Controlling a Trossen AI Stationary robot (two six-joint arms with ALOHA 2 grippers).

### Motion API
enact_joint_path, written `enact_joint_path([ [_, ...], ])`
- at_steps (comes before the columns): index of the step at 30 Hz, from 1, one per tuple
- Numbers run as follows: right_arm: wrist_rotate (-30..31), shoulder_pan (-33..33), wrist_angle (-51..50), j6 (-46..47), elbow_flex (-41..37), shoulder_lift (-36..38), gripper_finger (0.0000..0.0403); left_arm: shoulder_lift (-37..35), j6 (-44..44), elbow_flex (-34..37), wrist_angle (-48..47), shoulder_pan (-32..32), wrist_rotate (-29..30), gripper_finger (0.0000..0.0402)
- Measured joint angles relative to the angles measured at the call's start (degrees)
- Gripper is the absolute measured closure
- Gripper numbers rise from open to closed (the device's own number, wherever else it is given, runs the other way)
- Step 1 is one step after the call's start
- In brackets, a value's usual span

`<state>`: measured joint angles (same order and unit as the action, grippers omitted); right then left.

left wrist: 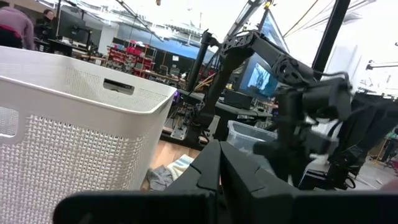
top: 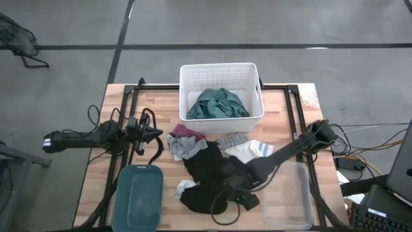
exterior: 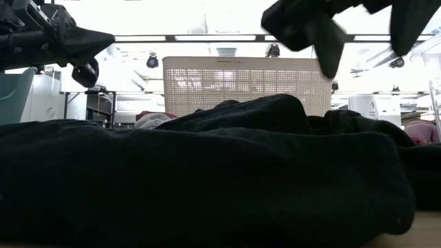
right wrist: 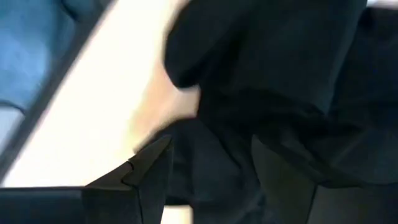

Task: Pick & Place Cloths
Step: Put the white sock into the transparent container

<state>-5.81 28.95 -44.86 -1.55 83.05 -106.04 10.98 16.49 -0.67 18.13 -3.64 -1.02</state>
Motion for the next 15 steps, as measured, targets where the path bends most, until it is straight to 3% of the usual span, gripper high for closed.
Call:
enact_joint_path([
  [4,0.9,2.5,6.0,2.3,-5.5,5.9,0.0206,0.1,0.0,0.0,-0.8,0.0,0.0,0.0390],
  [11,12.9,5.7,12.5,6.1,-16.1,18.3,0.0226,0.5,0.0,0.0,-1.7,0.0,0.0,0.0390],
  [15,14.9,5.5,17.2,6.4,-21.8,24.3,0.0233,0.5,0.0,0.0,-1.6,0.0,0.0,0.0390],
])
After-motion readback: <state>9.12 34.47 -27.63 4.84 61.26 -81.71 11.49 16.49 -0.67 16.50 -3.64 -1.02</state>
